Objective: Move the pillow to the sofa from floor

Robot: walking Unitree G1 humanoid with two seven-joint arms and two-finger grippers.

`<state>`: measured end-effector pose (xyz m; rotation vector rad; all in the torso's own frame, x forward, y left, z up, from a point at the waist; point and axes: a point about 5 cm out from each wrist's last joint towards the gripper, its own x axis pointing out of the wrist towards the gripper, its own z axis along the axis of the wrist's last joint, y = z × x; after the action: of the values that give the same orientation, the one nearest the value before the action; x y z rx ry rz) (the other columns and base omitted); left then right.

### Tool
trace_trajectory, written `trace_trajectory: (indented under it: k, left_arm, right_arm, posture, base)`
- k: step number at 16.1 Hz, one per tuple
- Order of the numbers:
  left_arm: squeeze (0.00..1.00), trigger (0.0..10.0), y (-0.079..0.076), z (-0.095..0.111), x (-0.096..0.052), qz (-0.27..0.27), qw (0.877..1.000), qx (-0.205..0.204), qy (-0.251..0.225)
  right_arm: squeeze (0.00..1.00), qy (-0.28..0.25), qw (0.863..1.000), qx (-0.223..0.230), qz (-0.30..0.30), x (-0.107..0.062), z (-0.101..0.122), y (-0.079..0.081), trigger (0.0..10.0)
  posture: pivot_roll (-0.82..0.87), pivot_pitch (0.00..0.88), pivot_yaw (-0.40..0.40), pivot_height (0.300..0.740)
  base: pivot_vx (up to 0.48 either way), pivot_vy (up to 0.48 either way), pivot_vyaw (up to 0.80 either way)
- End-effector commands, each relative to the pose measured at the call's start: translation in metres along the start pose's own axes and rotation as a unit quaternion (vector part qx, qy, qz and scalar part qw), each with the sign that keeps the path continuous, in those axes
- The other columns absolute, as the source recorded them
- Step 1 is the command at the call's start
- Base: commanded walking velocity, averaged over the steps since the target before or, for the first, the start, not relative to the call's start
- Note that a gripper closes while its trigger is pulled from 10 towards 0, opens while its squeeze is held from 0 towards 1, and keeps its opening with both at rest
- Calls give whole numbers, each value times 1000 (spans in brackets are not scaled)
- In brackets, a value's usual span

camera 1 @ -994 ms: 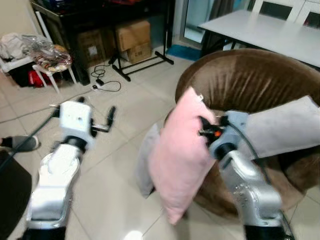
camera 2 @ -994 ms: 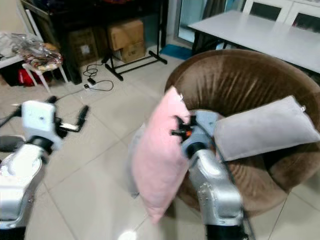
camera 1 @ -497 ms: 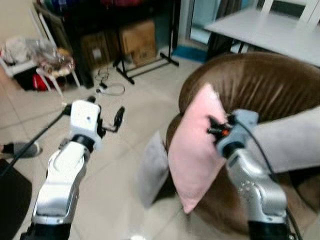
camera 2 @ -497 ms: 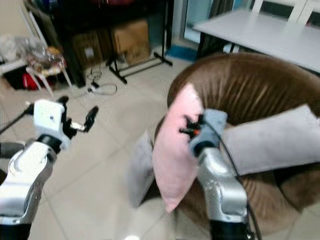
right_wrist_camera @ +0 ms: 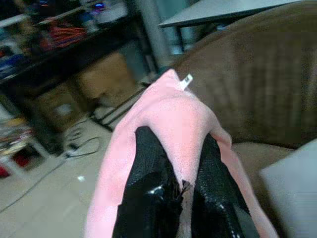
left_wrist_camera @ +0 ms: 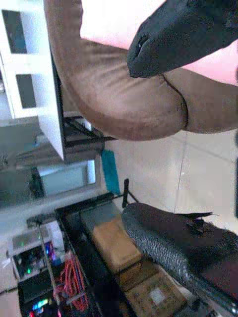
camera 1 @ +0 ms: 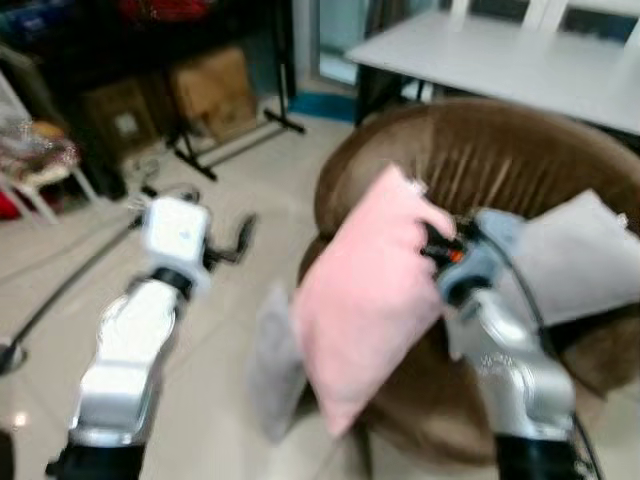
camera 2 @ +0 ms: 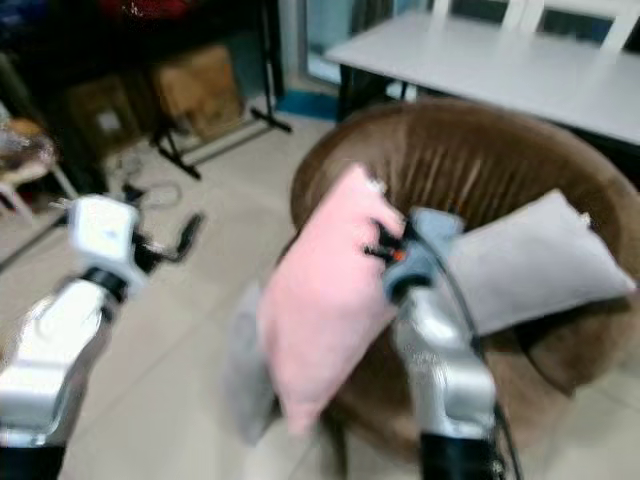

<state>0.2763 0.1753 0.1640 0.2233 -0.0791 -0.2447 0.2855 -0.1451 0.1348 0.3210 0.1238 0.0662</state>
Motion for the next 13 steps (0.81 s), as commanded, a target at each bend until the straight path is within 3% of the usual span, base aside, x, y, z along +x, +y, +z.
trace_trajectory:
  k: [1,7,10,13]
  left_arm:
    - [0,10000,8,-3,-4,6,1000,11,10]
    - [0,10000,4,-5,-5,-13,1000,15,17]
    - [0,10000,3,-7,-6,-19,1000,16,20]
    - [0,10000,-1,-12,-11,-51,997,40,33]
  right_arm:
    - [0,-28,999,6,25,2,10,16,10000]
    - [0,-20,1000,7,20,1,7,13,10000]
    - [0,-16,1000,5,23,1,6,14,10000]
    - [0,-15,999,3,30,1,6,16,10000]
  posture:
    - [10,0,23,740]
    - [10,0,23,740]
    - [10,0,18,740]
    - [15,0,10,740]
  base:
    - [341,0,0]
    - [332,0,0]
    - [325,0,-792]
    - [189,0,0]
